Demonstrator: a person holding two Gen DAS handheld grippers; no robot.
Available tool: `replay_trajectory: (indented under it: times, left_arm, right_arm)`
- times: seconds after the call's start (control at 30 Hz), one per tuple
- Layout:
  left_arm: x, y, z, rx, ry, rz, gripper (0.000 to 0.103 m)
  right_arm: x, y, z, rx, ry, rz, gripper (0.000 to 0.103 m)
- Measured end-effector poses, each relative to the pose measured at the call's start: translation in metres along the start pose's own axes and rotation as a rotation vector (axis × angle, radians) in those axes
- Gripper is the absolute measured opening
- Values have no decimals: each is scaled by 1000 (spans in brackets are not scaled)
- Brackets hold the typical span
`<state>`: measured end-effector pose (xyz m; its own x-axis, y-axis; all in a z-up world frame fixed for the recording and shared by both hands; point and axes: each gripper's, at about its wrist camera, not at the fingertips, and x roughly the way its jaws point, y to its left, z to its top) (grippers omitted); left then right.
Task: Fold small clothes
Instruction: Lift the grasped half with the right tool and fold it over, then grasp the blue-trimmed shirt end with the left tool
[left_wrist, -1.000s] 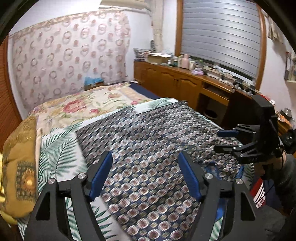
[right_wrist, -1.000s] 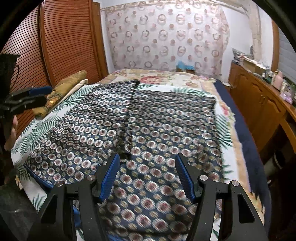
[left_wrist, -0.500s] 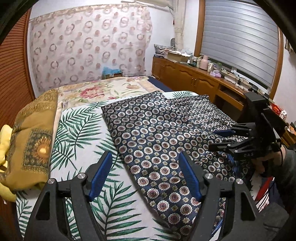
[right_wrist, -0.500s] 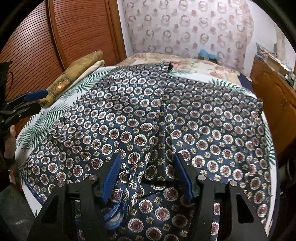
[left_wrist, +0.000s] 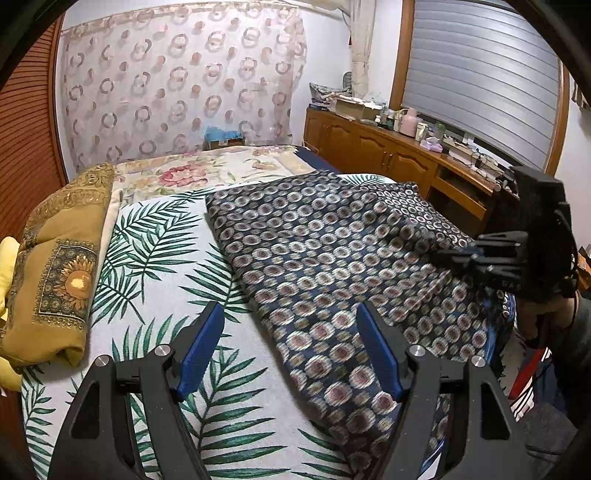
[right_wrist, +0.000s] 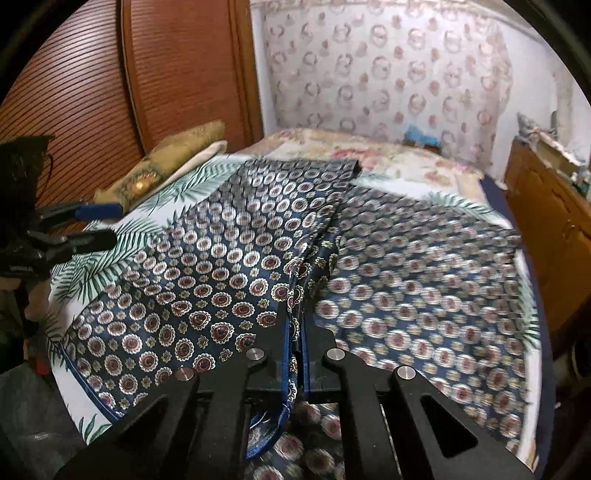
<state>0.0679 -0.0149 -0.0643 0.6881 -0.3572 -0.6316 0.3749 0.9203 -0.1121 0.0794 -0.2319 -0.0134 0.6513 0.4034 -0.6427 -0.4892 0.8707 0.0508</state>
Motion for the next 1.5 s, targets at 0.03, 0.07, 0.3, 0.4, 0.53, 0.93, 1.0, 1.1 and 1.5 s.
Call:
replay_trajectory:
  times: [0.03, 0.07, 0.3, 0.4, 0.53, 0.93, 1.0, 1.1, 1.5]
  left_arm:
    - [0, -2, 0, 2, -1, -2, 75]
    - [0, -3, -1, 5, 0, -5, 75]
    - [-2, -12, 0, 18, -12, -16, 75]
    - [-4, -13, 1, 19, -20, -20, 75]
    - [-4, -15, 3, 24, -23, -20, 75]
    - [2, -21, 3, 33, -10, -35, 75]
    - [2, -24, 2, 35, -6, -38, 75]
    - [5, -26, 0, 38, 5, -45, 75]
    - [20, -50, -11, 74, 63, -71, 75]
  right_arm:
    - [-5, -3, -2, 5, -7, -16, 4]
    - [-9, -7, -5, 13, -10, -34, 4]
    - [-43, -45, -34, 105, -15, -134, 4]
    - [-58, -59, -45, 145, -25, -170, 4]
    - [-71, -68, -54, 170, -30, -226, 4]
    - [-64, -54, -48, 193, 3, -309, 4]
    - [-62, -53, -49, 188, 3, -315, 4]
    - [-63, -57, -50, 192, 6, -317, 5]
    - [-77, -76, -61, 199, 2, -325, 41]
